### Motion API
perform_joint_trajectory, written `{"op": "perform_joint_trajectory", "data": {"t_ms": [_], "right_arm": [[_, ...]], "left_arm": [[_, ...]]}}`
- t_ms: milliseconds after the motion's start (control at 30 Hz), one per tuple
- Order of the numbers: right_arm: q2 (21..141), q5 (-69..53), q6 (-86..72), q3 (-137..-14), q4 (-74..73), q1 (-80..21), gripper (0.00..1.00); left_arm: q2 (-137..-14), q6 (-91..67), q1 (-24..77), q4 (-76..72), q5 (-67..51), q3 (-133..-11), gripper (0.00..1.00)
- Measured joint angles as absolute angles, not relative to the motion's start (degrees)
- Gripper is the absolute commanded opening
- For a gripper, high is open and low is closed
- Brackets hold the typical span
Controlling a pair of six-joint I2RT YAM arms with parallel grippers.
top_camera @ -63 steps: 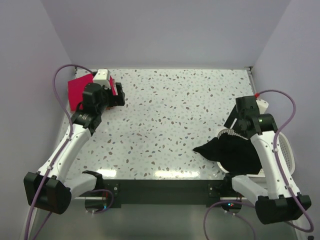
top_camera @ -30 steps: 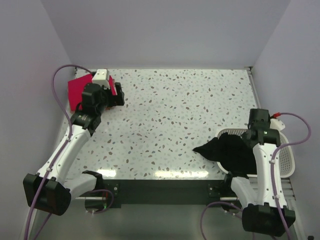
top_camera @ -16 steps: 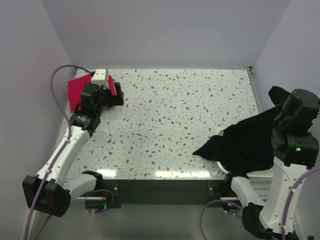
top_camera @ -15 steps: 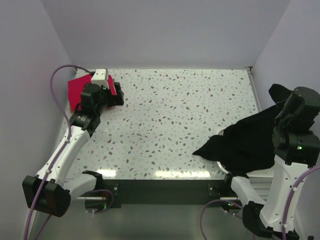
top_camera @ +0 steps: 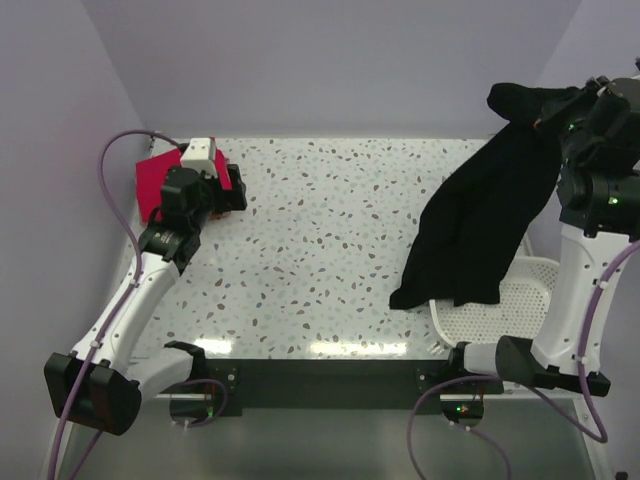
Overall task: Fold and stack the t-shirts
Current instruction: Move the tshirt to the center of the board
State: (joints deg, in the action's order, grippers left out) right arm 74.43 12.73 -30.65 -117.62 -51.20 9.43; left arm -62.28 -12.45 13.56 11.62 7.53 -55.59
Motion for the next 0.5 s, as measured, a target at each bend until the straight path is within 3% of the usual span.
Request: {"op": "perform_joint_trajectory", "data": {"t_ms": [133,500], "right_arm": [[77.95,8.93,-29.50,-123.13,-50.06,5.48,0.00],[91.00,5.37,-21.98,-134.69,-41.93,-19.81,0.00]], "left_arm": [[-62.28,-12.45,13.56,11.62,7.49,-55.59,1.00],[-62.30,-12.47,12.19,11.62,6.68,-55.59,1.00]]}}
